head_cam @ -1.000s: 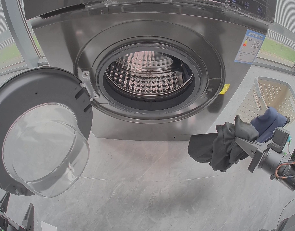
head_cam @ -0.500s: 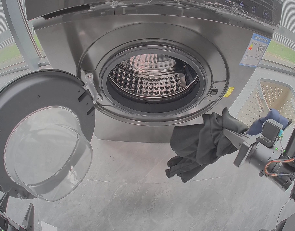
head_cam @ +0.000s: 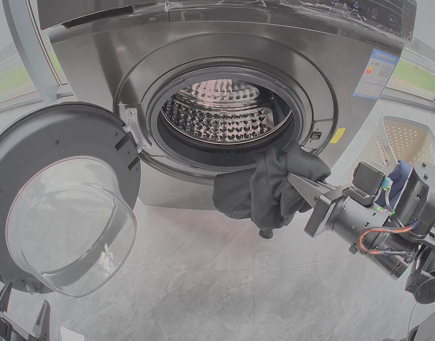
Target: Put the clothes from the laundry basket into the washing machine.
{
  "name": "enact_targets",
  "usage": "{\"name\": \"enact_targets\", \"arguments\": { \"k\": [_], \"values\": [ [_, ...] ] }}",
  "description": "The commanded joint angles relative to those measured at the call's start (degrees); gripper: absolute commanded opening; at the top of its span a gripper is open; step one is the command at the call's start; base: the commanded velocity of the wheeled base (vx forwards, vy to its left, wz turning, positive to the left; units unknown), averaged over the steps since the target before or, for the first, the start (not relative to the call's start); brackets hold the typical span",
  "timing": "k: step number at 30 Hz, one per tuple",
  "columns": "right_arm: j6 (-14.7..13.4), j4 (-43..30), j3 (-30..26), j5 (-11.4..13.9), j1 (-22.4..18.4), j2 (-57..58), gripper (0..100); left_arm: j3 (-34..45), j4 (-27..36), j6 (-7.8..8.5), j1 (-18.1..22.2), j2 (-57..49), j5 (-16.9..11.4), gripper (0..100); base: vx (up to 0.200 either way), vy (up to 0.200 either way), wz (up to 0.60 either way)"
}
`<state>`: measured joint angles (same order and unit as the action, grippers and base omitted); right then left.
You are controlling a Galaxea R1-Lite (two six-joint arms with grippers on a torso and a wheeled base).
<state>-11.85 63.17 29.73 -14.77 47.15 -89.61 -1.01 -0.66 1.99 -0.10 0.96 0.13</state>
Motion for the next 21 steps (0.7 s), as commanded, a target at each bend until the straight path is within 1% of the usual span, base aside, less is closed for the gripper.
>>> {"name": "enact_targets", "arguments": {
  "k": [1,2,4,6,8,9,10,11,12,13,14,15,16,17,19,21],
  "values": [
    [-0.1,3.63,1.73,0.1,1.1,-5.22,0,-1.71,-3.74,0.03,0.1,-0.7,-0.4,100,0.0,0.0,0.0],
    [-0.02,5.56,2.17,0.01,1.27,-6.45,0,-4.35,-5.41,-0.05,0.19,0.18,-0.93,100,0.0,0.0,0.0],
    [-0.02,8.81,3.4,-0.17,1.8,-8.56,0,-7.07,-5.32,-0.14,-0.52,2.64,-3.3,100,0.0,0.0,0.0],
    [0.34,11.8,4.54,-0.69,2.94,-10.58,0,-7.95,-4.53,-0.23,-1.4,5.19,-6.73,100,0.0,0.0,0.0],
    [0.42,13.38,5.07,-0.87,3.91,-11.2,0,-8.04,-4.26,-0.23,-2.36,8.88,-11.21,100,0.0,0.0,0.0],
    [0.42,13.38,5.07,-0.87,3.91,-11.2,0,-8.04,-4.26,-0.23,-2.36,8.88,-11.21,100,0.0,0.0,0.0],
    [0.51,13.47,5.42,-0.87,3.74,-10.93,0,-8.39,-4.79,-0.49,-2.98,14.33,-16.22,100,0.0,0.0,0.0],
    [0.51,13.47,6.04,-0.87,3.38,-11.02,0,-9.18,-5.05,-1.2,-3.15,18.2,-18.94,100,0.0,0.0,0.0],
    [0.51,13.47,6.39,-0.87,3.3,-11.02,0,-9.89,-5.49,-1.81,-3.24,20.57,-20.61,100,0.0,0.0,0.0],
    [0.51,13.38,7.09,-0.78,3.21,-11.11,0,-10.94,-6.46,-2.78,-3.33,24.35,-23.25,100,0.0,0.0,0.0],
    [0.51,13.38,7.62,-0.78,3.21,-11.11,0,-11.91,-7.78,-3.04,-3.42,28.13,-25.53,100,0.0,0.0,0.0],
    [0.51,13.38,7.97,-0.78,3.12,-11.02,0,-12.61,-9.27,-2.95,-3.51,31.29,-27.12,100,0.0,0.0,0.0],
    [0.51,13.38,8.06,-0.69,3.12,-11.02,0,-12.87,-9.89,-2.95,-3.51,32.35,-27.47,100,0.0,0.0,0.0],
    [0.51,13.38,8.32,-0.69,3.12,-10.85,0,-13.93,-14.55,-2.95,-4.56,38.76,-28.7,100,0.0,0.0,0.0],
    [0.51,13.38,8.32,-0.78,3.03,-10.76,0,-14.72,-20.79,-3.48,-7.37,45.62,-28.61,100,0.0,0.0,0.0],
    [0.51,13.29,8.06,-0.78,3.03,-10.05,0,-14.98,-26.85,-3.74,-10.8,51.86,-27.73,100,0.0,0.0,0.0]
  ]
}}
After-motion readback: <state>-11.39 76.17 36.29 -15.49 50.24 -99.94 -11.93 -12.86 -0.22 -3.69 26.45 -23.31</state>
